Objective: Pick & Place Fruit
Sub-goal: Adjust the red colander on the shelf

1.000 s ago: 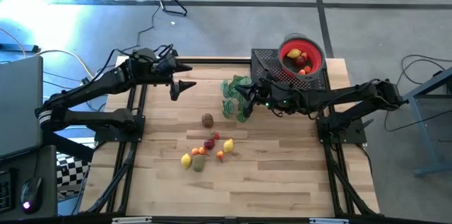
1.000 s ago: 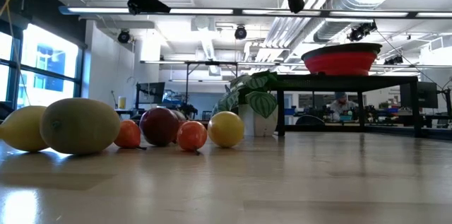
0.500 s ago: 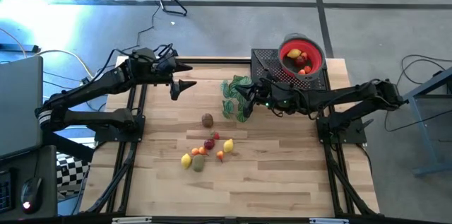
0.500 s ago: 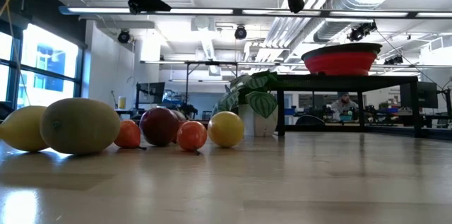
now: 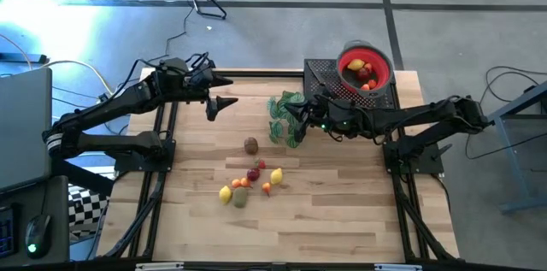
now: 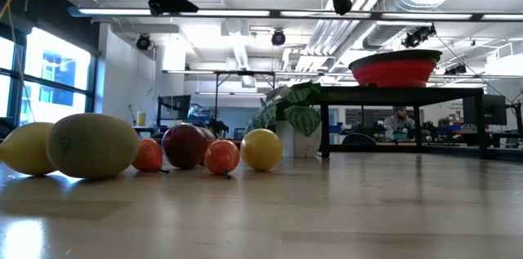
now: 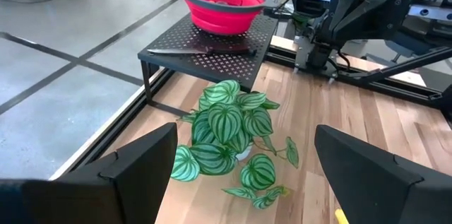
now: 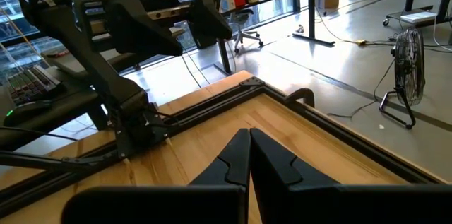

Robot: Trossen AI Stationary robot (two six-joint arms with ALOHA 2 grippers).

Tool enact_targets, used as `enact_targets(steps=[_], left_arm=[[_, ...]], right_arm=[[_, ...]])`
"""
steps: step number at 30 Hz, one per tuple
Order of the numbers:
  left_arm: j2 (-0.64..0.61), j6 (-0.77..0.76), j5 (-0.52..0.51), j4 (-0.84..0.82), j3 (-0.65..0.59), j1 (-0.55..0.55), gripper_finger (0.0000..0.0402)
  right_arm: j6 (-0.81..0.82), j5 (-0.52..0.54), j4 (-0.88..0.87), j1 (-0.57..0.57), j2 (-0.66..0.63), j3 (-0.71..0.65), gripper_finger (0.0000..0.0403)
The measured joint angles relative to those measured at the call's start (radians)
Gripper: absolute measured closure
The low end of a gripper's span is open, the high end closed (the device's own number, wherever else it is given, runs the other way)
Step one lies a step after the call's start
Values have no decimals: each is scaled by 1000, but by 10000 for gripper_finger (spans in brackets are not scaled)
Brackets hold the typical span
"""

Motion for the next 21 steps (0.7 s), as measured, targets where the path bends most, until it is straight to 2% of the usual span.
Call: enact_targets(steps=[21], left_arm=[[1, 0, -15, 5, 1, 0, 73]], right_arm=[[-18, 0, 0, 0, 0, 0, 400]])
